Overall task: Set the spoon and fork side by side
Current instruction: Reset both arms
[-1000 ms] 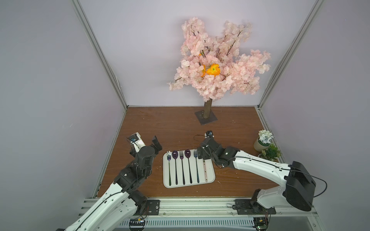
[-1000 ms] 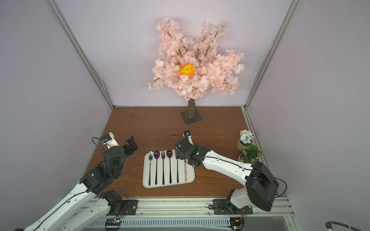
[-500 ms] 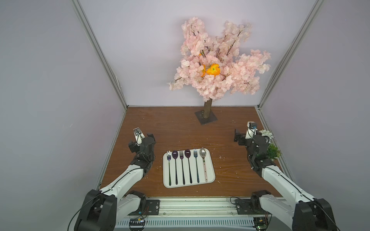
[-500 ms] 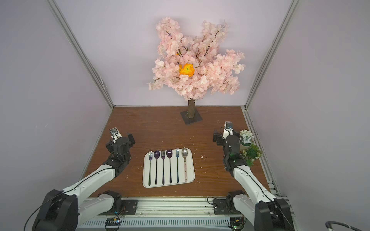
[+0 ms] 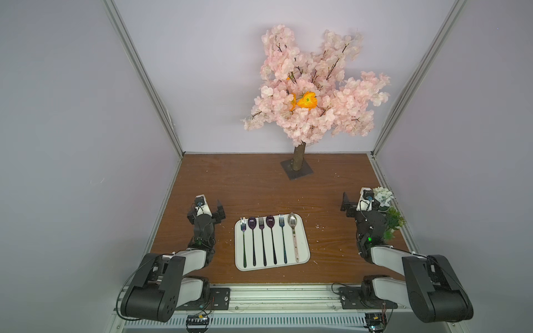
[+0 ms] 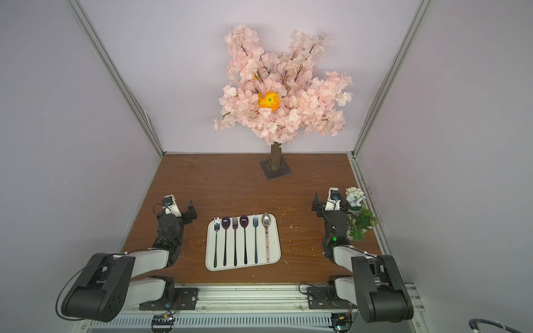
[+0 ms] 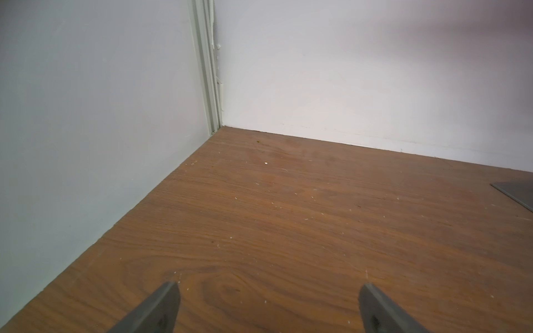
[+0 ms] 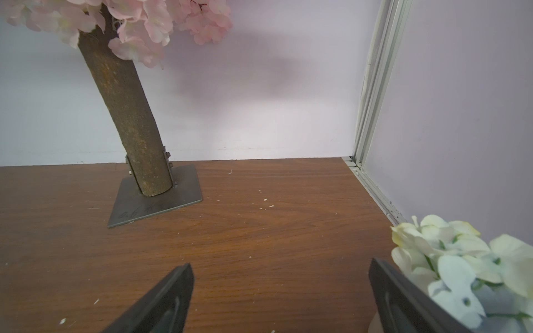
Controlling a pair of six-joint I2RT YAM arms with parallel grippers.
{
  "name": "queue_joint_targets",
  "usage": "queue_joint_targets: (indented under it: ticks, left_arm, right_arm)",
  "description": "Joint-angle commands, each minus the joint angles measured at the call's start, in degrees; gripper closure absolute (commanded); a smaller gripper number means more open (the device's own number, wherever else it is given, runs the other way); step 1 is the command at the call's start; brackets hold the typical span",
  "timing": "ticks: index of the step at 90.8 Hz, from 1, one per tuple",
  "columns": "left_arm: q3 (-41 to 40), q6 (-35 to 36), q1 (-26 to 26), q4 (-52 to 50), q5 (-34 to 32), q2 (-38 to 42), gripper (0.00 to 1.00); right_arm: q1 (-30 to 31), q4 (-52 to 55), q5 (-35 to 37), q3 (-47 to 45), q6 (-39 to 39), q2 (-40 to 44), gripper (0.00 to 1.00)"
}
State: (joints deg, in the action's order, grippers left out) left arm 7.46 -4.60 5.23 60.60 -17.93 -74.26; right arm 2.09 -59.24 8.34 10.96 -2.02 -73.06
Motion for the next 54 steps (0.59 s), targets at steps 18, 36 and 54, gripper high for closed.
queue_joint_targets:
  ticks: [18, 36, 54]
  left_arm:
    - [-4.2, 1.4, -6.0, 30.8, 14.7, -14.6, 0.01]
    - [3.8, 1.3, -6.0, 14.6, 14.7, -13.8, 0.01]
    - [4.5, 2.2, -6.0, 12.4, 15.5, -13.4, 0.01]
  right_arm:
    - [-0.5, -17.3, -2.5, -1.5, 0.9, -10.6, 0.01]
    - [-0.5, -16.5, -3.4, 0.7, 1.0, -14.8, 0.01]
    - [-0.4, -15.1, -5.0, 2.1, 1.9, -15.3, 0.01]
